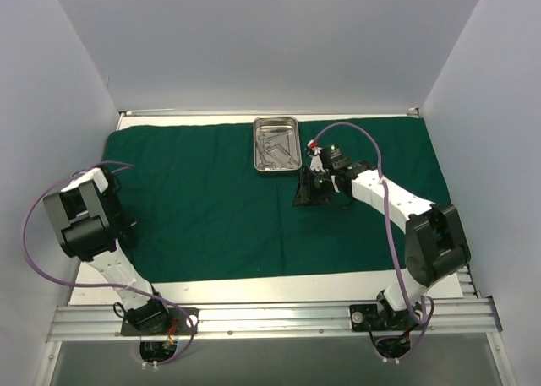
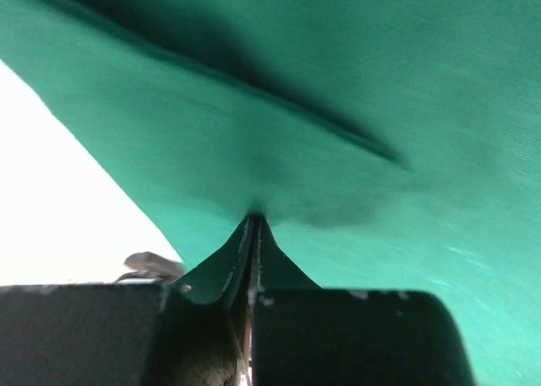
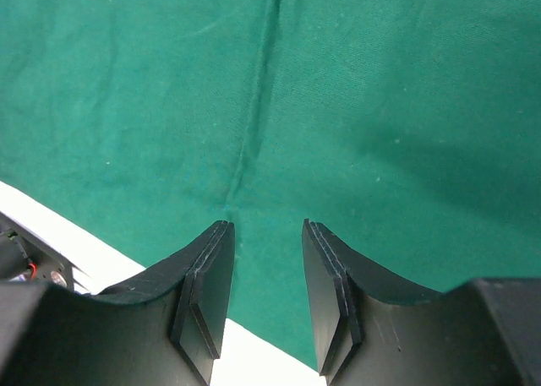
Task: Open and lay out the surgical kit
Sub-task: Smooth out the surgical kit at the center of the board.
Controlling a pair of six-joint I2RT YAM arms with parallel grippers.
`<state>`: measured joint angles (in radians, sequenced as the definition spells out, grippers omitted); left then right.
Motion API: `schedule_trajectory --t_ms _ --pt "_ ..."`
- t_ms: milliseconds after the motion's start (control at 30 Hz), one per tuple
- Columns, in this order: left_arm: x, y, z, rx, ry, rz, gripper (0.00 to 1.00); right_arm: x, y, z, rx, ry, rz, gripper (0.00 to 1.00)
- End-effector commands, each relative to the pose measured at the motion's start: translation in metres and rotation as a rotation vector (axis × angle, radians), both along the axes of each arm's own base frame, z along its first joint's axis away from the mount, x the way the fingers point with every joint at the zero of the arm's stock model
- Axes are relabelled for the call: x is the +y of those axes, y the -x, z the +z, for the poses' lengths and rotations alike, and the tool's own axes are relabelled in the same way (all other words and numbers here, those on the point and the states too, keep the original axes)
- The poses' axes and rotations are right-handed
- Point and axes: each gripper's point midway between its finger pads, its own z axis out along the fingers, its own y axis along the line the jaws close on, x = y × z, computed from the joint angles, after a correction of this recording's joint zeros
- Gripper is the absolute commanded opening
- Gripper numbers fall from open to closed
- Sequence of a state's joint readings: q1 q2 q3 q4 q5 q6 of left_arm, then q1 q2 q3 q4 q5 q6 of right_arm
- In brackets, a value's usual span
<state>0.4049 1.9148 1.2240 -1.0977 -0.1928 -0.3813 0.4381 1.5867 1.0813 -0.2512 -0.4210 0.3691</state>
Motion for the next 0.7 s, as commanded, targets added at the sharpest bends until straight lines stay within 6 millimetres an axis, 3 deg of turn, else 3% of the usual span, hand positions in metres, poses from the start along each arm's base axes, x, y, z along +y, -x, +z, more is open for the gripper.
schedule_trajectory --t_ms 0,67,167,267,433,567,667 --pt "0.029 0.010 0.024 0.047 -0.128 0.030 0.02 -0.003 -0.001 -0.015 0.032 0.005 0.011 0.38" --pt "0.037 0.013 0.032 0.074 -0.168 0.041 0.02 -0.006 0.002 -0.027 0.065 0.013 0.007 0.38" --pt "0.056 0.032 0.048 0.165 -0.283 0.101 0.02 -0.013 0.000 -0.035 0.092 0.022 0.002 0.38" --pt "0.058 0.034 0.067 0.138 -0.325 0.169 0.02 -0.015 -0.005 -0.029 0.094 -0.007 -0.010 0.38" --pt "0.025 -0.037 0.103 -0.258 -0.234 0.057 0.02 -0.011 -0.010 -0.020 0.082 -0.022 0.003 0.38" --pt "0.007 -0.056 0.081 -0.271 -0.122 0.028 0.02 -0.011 -0.007 -0.019 0.087 -0.028 0.007 0.38" --pt "0.005 -0.057 0.057 -0.220 -0.102 0.008 0.02 -0.011 -0.007 -0.017 0.082 -0.030 0.007 0.38"
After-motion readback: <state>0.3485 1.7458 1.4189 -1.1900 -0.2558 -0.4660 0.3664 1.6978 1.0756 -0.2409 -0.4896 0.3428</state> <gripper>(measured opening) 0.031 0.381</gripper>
